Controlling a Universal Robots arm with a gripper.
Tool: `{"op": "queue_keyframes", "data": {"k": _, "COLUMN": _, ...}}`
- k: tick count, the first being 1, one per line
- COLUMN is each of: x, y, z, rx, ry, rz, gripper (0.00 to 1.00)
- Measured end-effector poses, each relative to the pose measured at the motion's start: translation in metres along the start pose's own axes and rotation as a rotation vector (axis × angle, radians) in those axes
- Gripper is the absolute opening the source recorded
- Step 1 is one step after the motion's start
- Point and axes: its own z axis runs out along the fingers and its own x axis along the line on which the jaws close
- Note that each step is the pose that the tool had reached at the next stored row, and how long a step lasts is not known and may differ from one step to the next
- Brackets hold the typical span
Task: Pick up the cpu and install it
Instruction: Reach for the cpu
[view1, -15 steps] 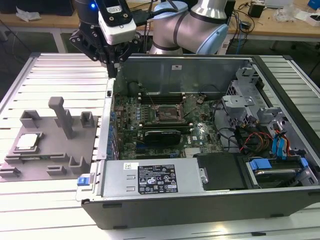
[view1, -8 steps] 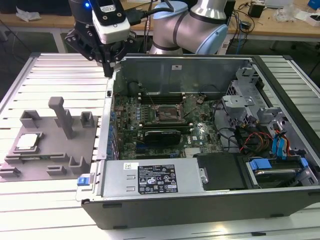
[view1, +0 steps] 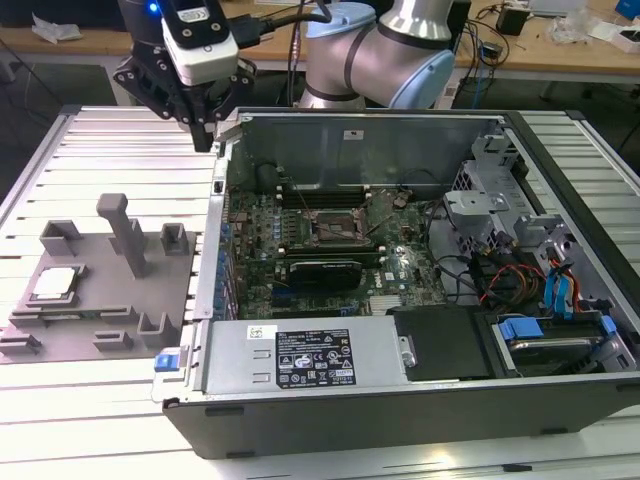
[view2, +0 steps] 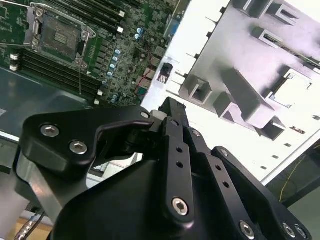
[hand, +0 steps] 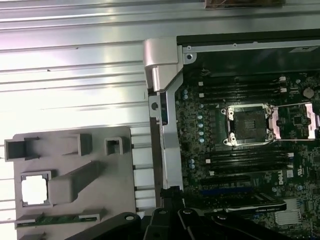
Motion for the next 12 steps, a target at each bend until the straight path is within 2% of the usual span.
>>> {"op": "queue_keyframes", "data": {"k": 9, "x": 0.0175, "y": 0.0036, "z": -0.0002, "rx": -0.0001, "ry": -0.0001, "rz": 0.000, "gripper": 0.11}}
{"op": "queue_keyframes", "data": {"k": 12, "x": 0.0255, "y": 0.0058, "z": -0.0003, "rx": 0.0000, "ry": 0.0000, "rz": 0.000, "gripper": 0.11}}
